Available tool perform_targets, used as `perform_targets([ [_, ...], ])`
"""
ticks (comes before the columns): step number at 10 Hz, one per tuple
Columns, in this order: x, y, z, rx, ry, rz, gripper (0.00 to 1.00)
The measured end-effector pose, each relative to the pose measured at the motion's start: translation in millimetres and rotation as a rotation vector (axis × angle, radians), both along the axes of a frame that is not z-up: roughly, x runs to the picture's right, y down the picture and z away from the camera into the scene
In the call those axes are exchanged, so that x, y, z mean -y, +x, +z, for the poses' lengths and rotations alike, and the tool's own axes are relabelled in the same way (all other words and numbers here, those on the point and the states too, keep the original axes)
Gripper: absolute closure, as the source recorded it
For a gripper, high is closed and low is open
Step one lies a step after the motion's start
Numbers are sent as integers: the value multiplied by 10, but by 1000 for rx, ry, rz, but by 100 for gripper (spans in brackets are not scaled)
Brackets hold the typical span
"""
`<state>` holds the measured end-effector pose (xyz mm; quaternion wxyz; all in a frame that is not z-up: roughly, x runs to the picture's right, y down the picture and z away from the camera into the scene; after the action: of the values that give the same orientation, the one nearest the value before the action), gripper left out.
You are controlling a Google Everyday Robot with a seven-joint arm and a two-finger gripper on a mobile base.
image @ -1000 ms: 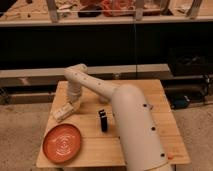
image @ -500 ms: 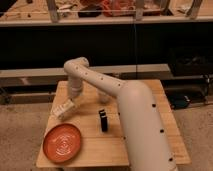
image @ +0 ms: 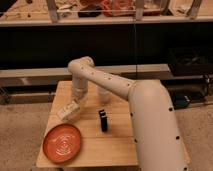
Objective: Place the bottle in the ceramic bowl
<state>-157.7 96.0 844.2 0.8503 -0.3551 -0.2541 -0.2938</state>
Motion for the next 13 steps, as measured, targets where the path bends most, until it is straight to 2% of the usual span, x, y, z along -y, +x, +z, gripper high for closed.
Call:
perform_targets([
  [6, -132, 43, -240, 9, -2, -28, 100],
  [9, -331, -24, -435, 26, 3, -56, 100],
  [11, -448, -38, -507, 29, 4, -70, 100],
  [13, -479, -55, -537, 33, 5, -79, 100],
])
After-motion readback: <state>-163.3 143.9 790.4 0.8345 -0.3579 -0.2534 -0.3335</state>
